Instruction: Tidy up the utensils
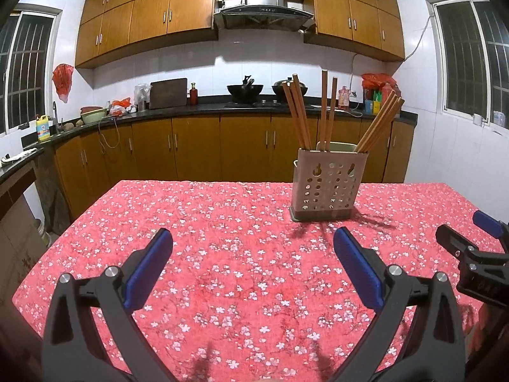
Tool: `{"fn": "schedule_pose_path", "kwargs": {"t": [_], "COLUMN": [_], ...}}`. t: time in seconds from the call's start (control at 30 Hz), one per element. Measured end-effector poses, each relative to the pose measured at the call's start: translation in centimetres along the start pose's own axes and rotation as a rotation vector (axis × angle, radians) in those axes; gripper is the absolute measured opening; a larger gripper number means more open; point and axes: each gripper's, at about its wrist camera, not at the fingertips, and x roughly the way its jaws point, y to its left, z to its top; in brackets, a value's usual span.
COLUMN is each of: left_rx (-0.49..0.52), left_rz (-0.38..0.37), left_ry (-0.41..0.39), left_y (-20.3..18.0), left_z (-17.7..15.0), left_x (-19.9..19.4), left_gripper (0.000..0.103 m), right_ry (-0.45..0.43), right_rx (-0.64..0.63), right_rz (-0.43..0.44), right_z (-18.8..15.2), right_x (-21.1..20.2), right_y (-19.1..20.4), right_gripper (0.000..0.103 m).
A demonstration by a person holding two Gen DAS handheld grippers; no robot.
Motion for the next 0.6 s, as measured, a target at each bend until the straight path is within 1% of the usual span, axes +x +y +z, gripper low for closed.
{"fn": "schedule_pose_path", "kwargs": {"t": [0.6], "left_rx": [0.004], "left_rz": [-0.009], "left_ry": [0.009], "left_y": [-0.32], "left_z": [-0.28], "left_x": [0.24], "left_gripper": [0.099], "right_ry": [-0.006], "right_rx": [0.011], "right_rz": [-0.005], "right_z": [-0.12], "right_x": [-0.04], "right_y": [-0.32], "right_gripper": [0.101]}}
